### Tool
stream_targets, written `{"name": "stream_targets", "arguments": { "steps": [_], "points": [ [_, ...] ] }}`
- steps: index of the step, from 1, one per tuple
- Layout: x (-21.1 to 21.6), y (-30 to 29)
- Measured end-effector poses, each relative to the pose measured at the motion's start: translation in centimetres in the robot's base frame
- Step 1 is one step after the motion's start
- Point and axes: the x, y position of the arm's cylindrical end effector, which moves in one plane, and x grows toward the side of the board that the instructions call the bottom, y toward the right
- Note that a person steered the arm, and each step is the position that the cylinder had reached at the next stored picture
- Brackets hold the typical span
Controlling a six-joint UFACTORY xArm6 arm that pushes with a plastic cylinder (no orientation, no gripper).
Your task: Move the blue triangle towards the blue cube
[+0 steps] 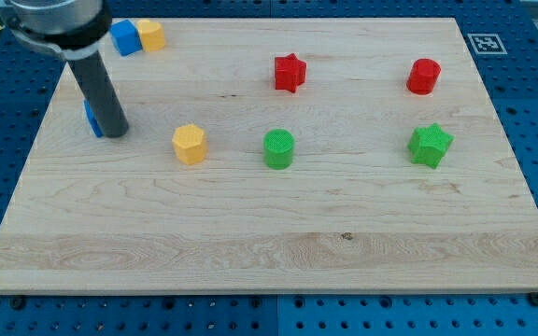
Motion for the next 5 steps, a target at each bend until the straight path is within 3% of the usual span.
{"name": "stream_targets", "arguments": {
  "steps": [2,3,5],
  "points": [
    [4.6,-0.4],
    [3.9,-2.3],
    [-8.1,-2.4]
  ]
}}
